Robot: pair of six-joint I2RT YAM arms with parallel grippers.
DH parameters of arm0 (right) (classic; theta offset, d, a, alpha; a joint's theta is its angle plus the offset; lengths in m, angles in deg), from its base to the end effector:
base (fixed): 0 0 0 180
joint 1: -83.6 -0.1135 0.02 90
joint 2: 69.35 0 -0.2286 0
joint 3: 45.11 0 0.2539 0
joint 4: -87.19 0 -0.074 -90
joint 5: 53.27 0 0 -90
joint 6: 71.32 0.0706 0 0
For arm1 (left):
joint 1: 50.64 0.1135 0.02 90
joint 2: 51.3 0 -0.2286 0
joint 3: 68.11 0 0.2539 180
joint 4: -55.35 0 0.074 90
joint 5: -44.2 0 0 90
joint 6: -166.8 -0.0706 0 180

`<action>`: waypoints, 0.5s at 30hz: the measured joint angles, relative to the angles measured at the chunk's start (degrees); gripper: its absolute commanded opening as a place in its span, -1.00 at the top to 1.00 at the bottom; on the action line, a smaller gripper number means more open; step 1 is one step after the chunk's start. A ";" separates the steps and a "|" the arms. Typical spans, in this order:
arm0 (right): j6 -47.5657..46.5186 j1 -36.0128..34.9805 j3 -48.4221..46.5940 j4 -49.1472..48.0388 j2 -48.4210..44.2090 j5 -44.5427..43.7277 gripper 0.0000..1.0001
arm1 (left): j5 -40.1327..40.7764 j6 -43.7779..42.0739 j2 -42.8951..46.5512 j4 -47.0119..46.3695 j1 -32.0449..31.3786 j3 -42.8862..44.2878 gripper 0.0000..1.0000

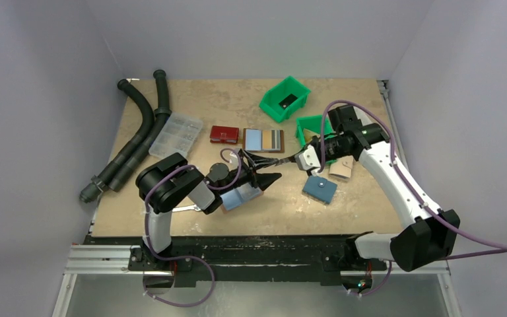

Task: Take the credit cards out of the card holder
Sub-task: Remove the credit card from the card holder.

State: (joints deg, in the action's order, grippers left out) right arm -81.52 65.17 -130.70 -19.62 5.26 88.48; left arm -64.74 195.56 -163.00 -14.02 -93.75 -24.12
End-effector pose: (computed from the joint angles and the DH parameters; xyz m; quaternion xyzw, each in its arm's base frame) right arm 0.2324 0.1359 0.2781 -0.8046 0.3556 0.1789 0.4406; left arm 0.2337 -0.2501 0.0951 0.3283 -0.6153 0.7167 0.0017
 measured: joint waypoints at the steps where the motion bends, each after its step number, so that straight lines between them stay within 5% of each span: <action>1: -0.09 -0.26 0.50 -0.39 0.00 -0.28 1.00 | 0.35 0.20 0.00 0.04 0.00 0.00 -0.22; 15: -1.62 -2.32 4.92 -3.85 0.00 -3.28 1.00 | 2.95 0.68 -0.59 0.13 0.28 -1.27 -0.19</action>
State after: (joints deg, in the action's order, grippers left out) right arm -83.14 62.85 -125.78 -23.46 5.26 85.20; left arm -61.79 196.24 -163.59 -13.89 -93.46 -25.39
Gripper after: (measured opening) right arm 0.024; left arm 0.599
